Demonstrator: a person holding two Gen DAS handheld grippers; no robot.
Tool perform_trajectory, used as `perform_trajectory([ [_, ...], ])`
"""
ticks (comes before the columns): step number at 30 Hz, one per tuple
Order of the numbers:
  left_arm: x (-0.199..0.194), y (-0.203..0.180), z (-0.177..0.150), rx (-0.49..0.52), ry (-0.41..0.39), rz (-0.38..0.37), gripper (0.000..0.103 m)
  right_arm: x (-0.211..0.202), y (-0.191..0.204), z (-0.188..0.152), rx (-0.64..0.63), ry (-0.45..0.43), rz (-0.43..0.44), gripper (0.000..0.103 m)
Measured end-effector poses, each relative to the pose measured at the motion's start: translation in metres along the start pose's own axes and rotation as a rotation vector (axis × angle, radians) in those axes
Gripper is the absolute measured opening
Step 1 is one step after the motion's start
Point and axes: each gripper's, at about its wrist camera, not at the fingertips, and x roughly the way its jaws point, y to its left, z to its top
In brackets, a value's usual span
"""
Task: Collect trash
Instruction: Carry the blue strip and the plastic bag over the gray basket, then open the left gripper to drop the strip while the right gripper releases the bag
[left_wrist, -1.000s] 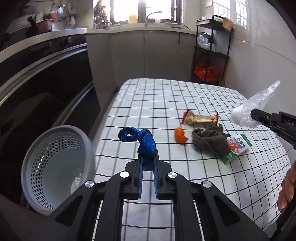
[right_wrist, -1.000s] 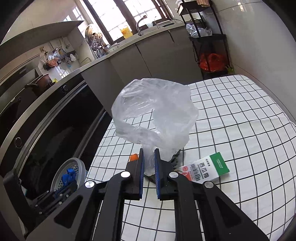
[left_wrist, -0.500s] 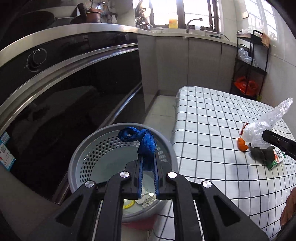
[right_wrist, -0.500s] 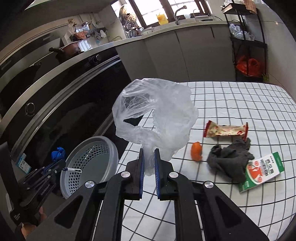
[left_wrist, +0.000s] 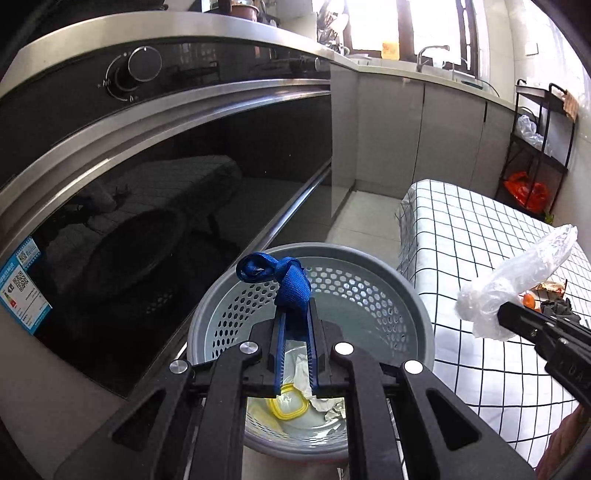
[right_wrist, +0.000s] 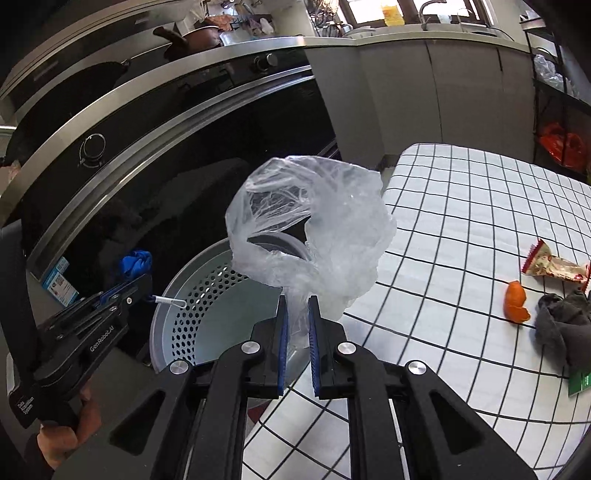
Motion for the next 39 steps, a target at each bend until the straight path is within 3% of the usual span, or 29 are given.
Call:
perform_trajectory([
  [13,0.027,0.025,-0.004,-0.039,0.073,-0.002,0.01,0.052,0.041,0.003,-0.106,0.084,0.045,0.01],
  [32,0.043,0.045,-0.007,-0.064,0.115,0.031,0.015,0.075,0.036,0.012,-0.111,0.118,0.097,0.012],
  [35,0.042,0.046,-0.007,-0.063,0.107,0.041,0.029,0.075,0.035,0.011,-0.109,0.116,0.094,0.02],
  [37,0.04,0.047,-0.006,-0.065,0.096,0.049,0.047,0.078,0.037,0.011,-0.107,0.111,0.093,0.028],
  [39,0.038,0.047,-0.006,-0.067,0.085,0.053,0.052,0.076,0.037,0.012,-0.104,0.098,0.091,0.038],
])
